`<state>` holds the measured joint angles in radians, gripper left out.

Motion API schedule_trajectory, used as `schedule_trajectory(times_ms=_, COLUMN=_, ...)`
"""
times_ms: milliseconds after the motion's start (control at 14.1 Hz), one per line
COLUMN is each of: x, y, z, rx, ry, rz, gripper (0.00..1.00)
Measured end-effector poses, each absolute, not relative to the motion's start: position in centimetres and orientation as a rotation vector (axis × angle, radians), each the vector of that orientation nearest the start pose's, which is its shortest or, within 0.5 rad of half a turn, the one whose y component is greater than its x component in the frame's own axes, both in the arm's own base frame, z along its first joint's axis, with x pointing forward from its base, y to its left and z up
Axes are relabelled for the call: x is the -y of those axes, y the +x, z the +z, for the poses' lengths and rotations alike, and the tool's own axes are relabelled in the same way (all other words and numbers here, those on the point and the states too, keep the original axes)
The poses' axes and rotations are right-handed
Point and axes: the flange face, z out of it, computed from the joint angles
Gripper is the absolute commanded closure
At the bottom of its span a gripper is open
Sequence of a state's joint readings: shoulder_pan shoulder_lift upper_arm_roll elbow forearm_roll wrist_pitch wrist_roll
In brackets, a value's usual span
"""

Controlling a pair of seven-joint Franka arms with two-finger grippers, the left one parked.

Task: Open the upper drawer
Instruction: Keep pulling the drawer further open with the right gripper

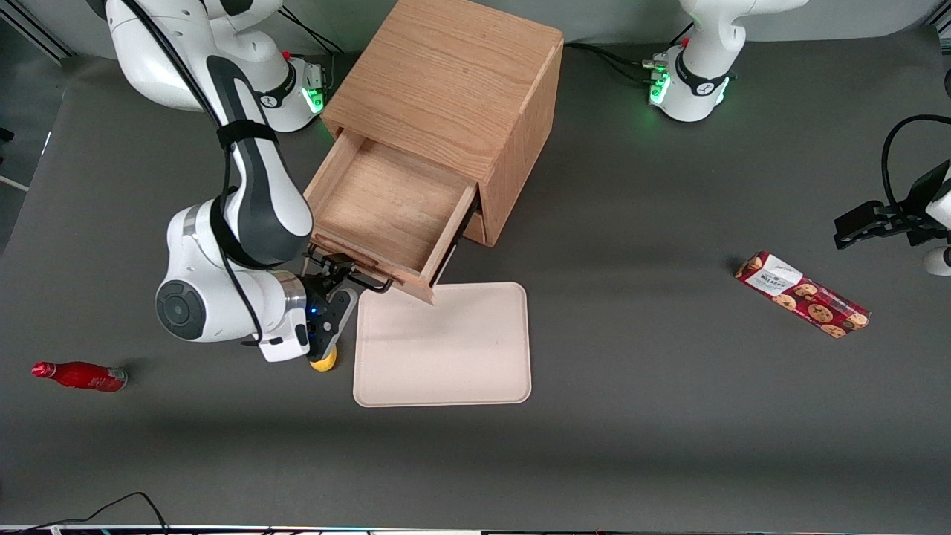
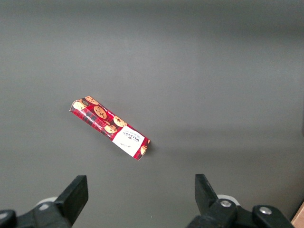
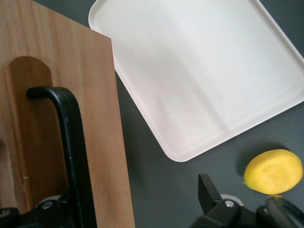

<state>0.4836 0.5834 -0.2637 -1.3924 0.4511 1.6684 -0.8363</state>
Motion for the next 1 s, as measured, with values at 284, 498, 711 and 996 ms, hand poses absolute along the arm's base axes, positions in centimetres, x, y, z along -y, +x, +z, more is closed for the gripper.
schedule_trajectory(times_ms=284, x=-21.0, y=65.7, z=35.9, rx=1.255, ry=-2.450, rz=0.233, gripper=0.00)
schedule_trajectory(times_ms=498, x=-20.2, y=66.3, z=35.9, rx=1.244, ry=-2.459, rz=0.222, gripper=0.00)
schedule_trajectory(times_ms=711, x=-19.6, y=66.8, z=36.0, rx=1.238, ry=-2.465, rz=0.209, gripper=0.00)
schedule_trajectory(times_ms=996, x=-19.2, y=67.3, z=36.0, rx=1.235, ry=-2.471, rz=0.200, gripper=0.00)
